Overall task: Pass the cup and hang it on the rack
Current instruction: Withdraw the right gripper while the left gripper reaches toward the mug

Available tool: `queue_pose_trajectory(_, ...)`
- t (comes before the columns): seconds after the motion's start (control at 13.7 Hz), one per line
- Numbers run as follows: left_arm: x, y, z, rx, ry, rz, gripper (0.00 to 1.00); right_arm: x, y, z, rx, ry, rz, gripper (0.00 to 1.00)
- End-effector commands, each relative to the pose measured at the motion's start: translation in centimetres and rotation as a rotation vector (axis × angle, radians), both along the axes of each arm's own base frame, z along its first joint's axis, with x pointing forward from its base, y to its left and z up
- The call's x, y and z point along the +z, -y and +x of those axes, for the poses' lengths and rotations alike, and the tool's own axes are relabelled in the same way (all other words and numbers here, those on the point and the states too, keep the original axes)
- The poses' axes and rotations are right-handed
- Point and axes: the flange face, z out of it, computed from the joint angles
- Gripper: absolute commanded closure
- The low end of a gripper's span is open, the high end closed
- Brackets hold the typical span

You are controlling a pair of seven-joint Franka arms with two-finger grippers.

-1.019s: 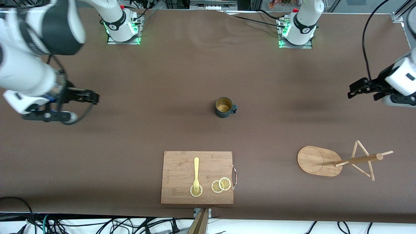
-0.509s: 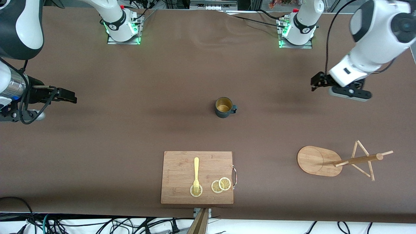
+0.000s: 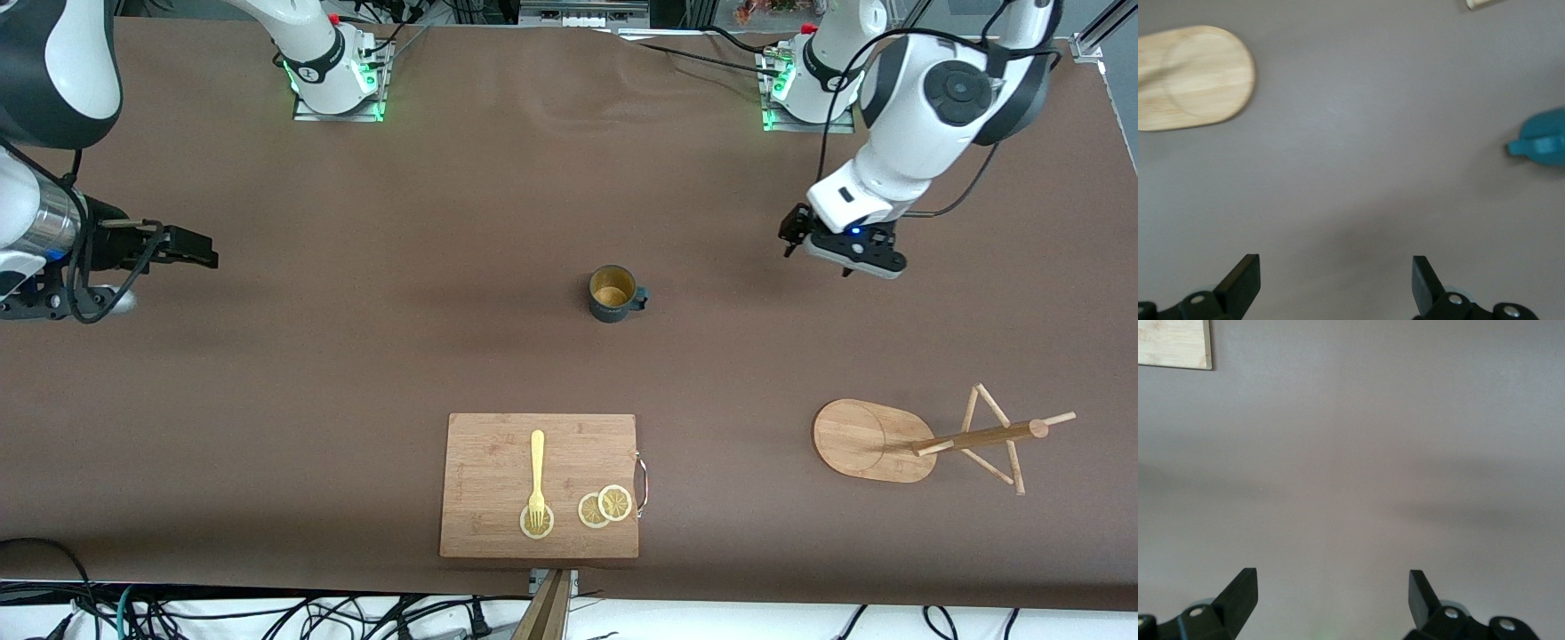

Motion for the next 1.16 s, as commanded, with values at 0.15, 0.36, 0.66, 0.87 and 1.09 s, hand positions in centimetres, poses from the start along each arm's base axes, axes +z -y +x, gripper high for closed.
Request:
queue_pose_trajectory(0.15, -0.1, 1.5, -0.5, -0.175, -0.002, -0.024, 0.0, 0.2, 3.2, -4.8, -0.056, 0.063, 0.002, 0.0)
queue_pose_trajectory(0.36, -2.2, 3.7, -0.6, -0.186, 0.016, -0.163, 0.0, 0.4, 2.3, -5.5, -0.109, 0.053, -0.063, 0.0)
queue_pose_trajectory(0.66, -6.2, 3.6, 0.6, -0.297, 0.05, -0.331, 0.0, 0.6, 3.4, -5.9, -0.13, 0.052, -0.054, 0.0)
queue_pose_trajectory(0.87, -10.4, 3.0, 1.1, -0.431, 0.109, -0.47, 0.0, 0.9, 4.4, -5.0, -0.171, 0.115, -0.033, 0.0)
queue_pose_trajectory(1.09, -14.7, 2.1, 1.0, -0.533, 0.22, -0.618, 0.0, 1.7, 4.5, -3.6, -0.154, 0.142, -0.031, 0.0)
